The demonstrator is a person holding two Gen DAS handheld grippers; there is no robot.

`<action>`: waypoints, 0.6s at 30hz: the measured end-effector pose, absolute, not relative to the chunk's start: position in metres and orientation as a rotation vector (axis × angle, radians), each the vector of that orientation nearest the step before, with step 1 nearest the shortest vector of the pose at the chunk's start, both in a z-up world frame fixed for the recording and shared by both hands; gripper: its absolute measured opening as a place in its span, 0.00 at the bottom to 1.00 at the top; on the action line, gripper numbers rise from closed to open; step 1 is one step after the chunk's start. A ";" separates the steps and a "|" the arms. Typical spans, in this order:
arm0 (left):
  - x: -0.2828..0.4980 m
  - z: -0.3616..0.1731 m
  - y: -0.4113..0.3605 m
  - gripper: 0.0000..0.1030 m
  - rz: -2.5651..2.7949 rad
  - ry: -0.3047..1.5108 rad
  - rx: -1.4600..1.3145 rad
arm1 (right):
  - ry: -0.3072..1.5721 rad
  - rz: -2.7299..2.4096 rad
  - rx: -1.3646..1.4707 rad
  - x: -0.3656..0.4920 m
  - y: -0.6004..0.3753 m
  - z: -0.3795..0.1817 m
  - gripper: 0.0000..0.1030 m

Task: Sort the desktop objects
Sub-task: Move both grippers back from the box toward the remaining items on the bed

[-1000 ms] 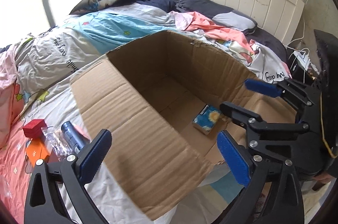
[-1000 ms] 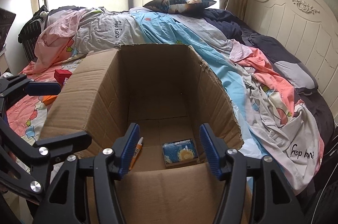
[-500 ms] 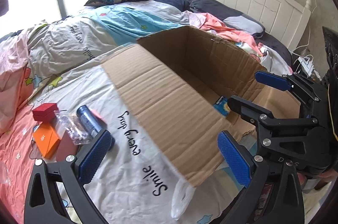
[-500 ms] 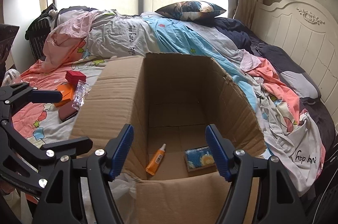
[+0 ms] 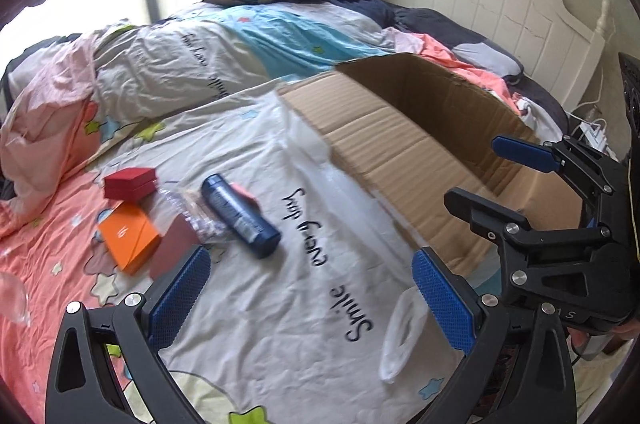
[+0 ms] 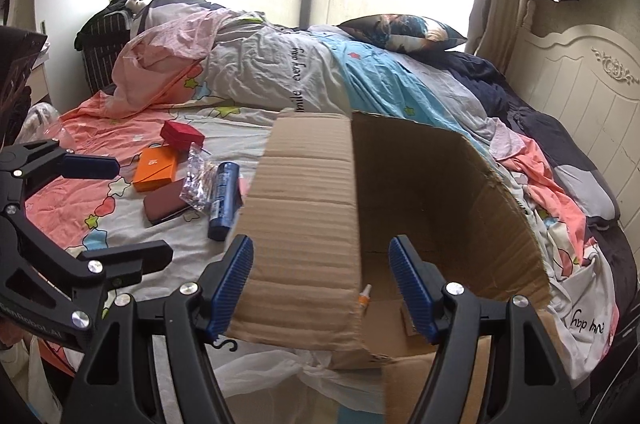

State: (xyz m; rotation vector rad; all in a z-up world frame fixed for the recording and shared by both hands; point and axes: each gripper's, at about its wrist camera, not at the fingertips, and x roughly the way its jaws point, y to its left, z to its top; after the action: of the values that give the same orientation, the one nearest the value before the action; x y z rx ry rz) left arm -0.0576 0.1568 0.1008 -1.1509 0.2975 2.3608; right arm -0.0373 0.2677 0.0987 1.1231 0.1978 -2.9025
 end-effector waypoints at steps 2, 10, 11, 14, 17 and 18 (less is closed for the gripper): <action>-0.060 0.100 0.145 1.00 2.382 0.284 -1.162 | 0.209 -2.889 1.116 -0.039 0.260 0.098 0.65; -0.067 0.090 0.108 1.00 2.441 0.257 -1.205 | 0.267 -2.833 1.092 -0.049 0.226 0.092 0.65; -0.069 0.087 0.103 1.00 2.448 0.254 -1.216 | 0.280 -2.823 1.090 -0.050 0.220 0.091 0.65; -0.074 0.079 0.087 1.00 2.470 0.240 -1.250 | 0.305 -2.799 1.075 -0.053 0.207 0.090 0.65; -0.079 0.073 0.072 1.00 2.488 0.223 -1.276 | 0.318 -2.775 1.070 -0.058 0.196 0.087 0.65; -0.081 0.071 0.067 1.00 2.493 0.216 -1.286 | 0.324 -2.769 1.071 -0.061 0.192 0.086 0.65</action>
State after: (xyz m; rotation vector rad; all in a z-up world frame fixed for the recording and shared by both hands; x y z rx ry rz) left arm -0.0811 0.0670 0.0714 -1.2858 0.2161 2.4928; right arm -0.0608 0.1922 0.0858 1.0706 0.3239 -2.7690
